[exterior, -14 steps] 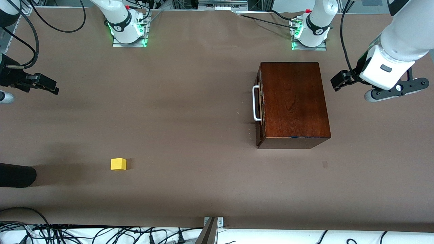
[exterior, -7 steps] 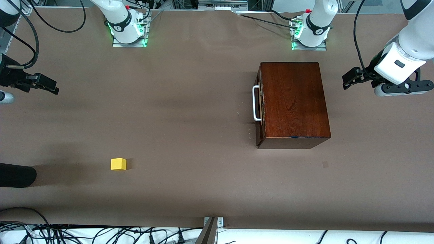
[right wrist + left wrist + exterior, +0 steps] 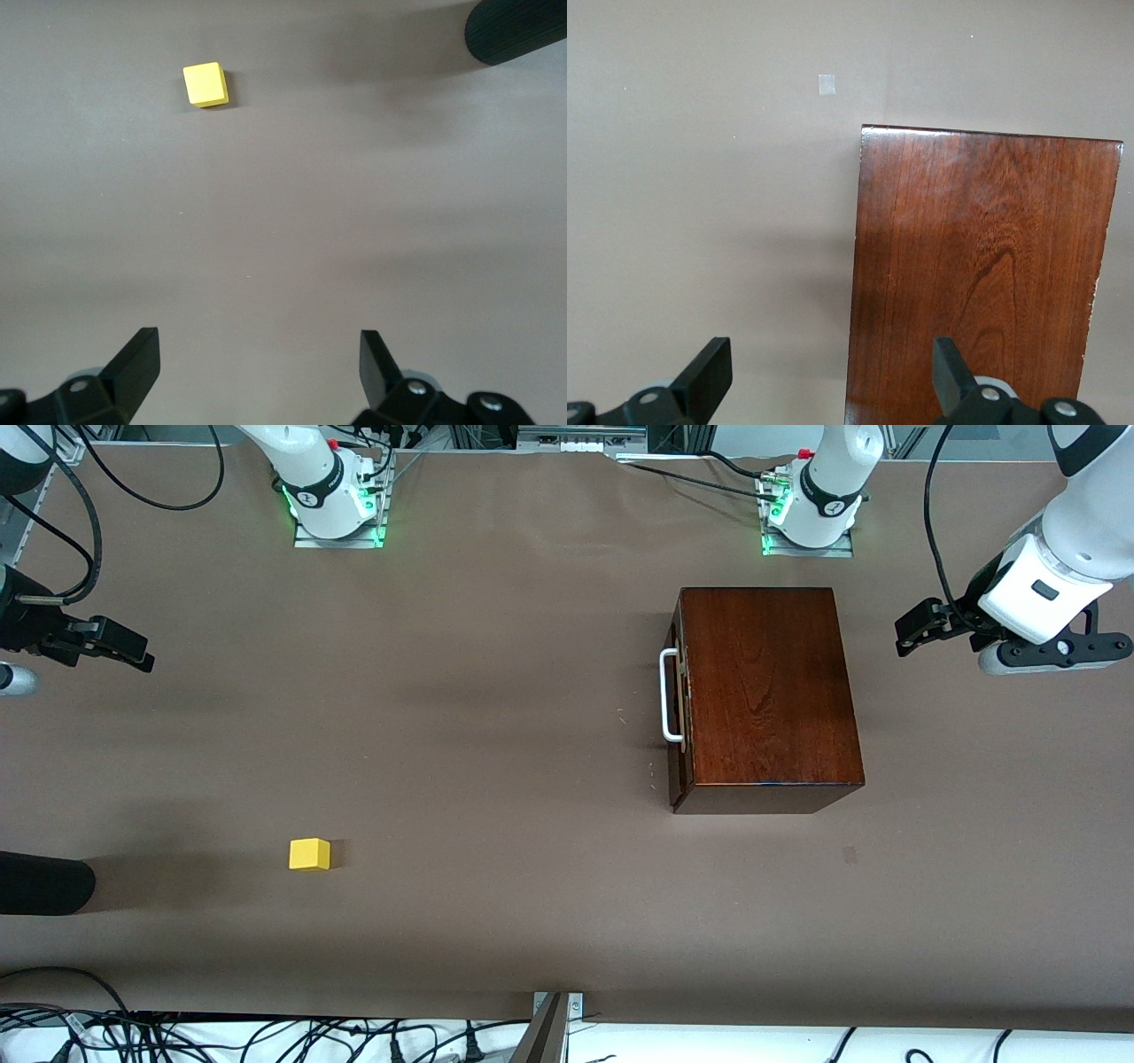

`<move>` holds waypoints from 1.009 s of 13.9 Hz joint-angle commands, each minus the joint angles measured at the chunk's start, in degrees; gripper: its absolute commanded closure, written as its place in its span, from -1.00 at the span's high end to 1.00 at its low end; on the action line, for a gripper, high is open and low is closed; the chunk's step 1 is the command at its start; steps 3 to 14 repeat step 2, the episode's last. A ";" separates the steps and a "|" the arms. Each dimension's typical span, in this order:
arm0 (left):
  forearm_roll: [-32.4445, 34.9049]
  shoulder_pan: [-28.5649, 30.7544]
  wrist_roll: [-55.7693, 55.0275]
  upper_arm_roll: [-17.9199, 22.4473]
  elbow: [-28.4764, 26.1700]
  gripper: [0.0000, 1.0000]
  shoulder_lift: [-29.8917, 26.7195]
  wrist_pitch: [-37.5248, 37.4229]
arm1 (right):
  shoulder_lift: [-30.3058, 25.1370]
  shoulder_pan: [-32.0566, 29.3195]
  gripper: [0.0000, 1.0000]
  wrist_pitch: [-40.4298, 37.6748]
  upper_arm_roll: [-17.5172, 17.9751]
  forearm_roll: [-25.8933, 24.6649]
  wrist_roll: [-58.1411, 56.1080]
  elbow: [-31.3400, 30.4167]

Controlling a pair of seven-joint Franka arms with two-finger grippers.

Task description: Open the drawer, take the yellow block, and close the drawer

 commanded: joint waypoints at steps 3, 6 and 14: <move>-0.79 0.71 2.19 -0.31 0.79 1.00 -1.00 -0.03 | 0.06 -0.99 1.00 -0.01 0.93 -0.16 0.32 0.58; -0.79 0.71 2.19 -0.31 0.79 1.00 -1.00 -0.03 | 0.06 -0.99 1.00 -0.01 0.93 -0.16 0.32 0.58; -0.79 0.71 2.19 -0.31 0.79 1.00 -1.00 -0.03 | 0.06 -0.99 1.00 -0.01 0.93 -0.16 0.32 0.58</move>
